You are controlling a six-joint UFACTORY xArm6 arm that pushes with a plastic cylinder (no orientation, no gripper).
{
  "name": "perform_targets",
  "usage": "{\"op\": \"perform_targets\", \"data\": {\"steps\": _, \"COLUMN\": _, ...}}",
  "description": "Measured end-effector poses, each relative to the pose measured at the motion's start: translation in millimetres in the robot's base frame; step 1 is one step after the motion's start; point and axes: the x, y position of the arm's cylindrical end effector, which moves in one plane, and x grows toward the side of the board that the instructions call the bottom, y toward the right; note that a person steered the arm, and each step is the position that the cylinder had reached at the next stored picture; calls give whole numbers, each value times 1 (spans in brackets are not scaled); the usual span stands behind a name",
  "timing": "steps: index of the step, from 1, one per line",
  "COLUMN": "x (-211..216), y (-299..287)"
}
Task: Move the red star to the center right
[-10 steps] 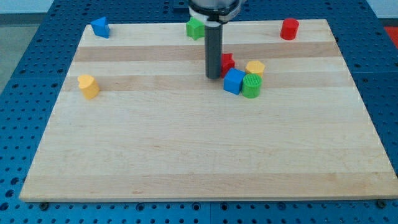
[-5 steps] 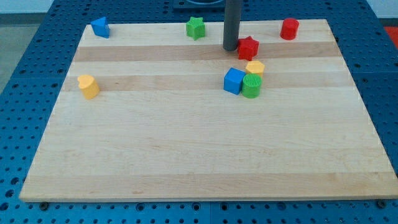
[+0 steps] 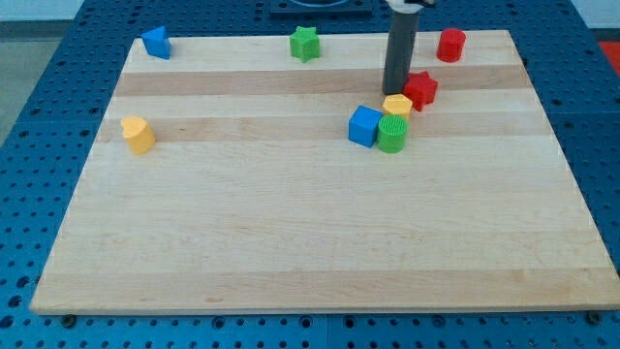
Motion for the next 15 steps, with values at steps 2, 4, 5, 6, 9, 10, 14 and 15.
{"op": "perform_targets", "data": {"steps": 2, "x": 2, "y": 42}}
{"op": "perform_targets", "data": {"steps": 4, "x": -18, "y": 51}}
{"op": "perform_targets", "data": {"steps": 5, "x": -13, "y": 62}}
{"op": "perform_targets", "data": {"steps": 6, "x": -8, "y": 71}}
{"op": "perform_targets", "data": {"steps": 9, "x": -22, "y": 85}}
{"op": "perform_targets", "data": {"steps": 10, "x": -15, "y": 105}}
{"op": "perform_targets", "data": {"steps": 14, "x": 33, "y": 105}}
{"op": "perform_targets", "data": {"steps": 15, "x": 34, "y": 105}}
